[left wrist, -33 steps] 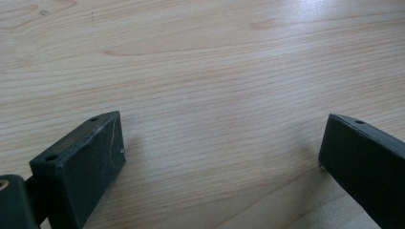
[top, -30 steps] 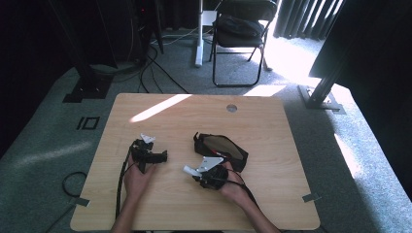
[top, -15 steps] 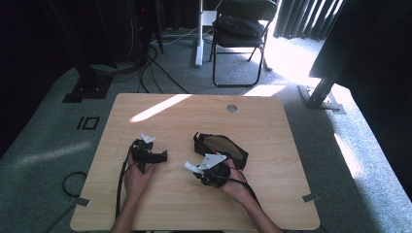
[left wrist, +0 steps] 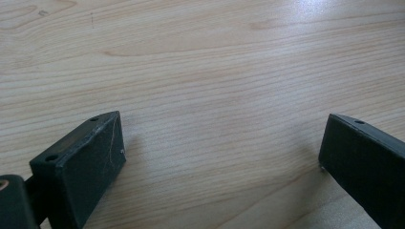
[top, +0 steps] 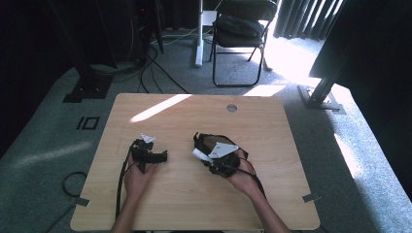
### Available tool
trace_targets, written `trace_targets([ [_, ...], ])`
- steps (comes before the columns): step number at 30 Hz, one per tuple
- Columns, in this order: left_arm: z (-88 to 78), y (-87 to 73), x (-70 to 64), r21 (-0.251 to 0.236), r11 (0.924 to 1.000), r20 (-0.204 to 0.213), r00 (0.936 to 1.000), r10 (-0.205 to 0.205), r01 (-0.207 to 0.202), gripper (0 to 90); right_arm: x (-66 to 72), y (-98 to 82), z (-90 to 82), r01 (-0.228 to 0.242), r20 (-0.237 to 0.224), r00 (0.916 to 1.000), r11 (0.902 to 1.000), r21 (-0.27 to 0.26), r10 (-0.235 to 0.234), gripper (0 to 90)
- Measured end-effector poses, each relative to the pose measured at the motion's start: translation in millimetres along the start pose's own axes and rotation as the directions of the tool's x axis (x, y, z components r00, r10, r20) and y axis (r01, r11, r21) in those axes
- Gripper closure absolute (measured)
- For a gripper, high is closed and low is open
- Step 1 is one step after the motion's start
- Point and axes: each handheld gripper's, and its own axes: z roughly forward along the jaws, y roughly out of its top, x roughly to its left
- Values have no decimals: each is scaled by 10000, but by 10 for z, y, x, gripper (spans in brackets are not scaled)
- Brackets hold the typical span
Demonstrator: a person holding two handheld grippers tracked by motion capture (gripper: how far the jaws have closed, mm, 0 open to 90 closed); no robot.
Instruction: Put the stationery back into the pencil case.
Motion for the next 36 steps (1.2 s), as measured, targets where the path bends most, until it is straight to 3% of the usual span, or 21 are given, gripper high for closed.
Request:
trace_targets([
  [9,0,0,0,2,10000,2,10000,0,0,20,-481,-39,-177,-778,904,9928,9969,-136,787,705],
  [14,1,2,-1,8,10000,6,10000,17,-17,20,-642,-111,-162,-968,1102,9895,9951,220,938,704],
  [21,1,2,-1,7,10000,7,10000,16,-16,20,-699,-207,-55,-1136,955,9897,9910,711,1066,703],
  [33,2,3,-1,8,10000,13,10000,22,-22,20,-685,-256,62,-1225,855,9897,9878,957,1145,703],
  [36,3,3,-1,6,10000,16,10000,32,-32,20,-697,-253,47,-1428,844,9870,9872,716,1366,616],
])
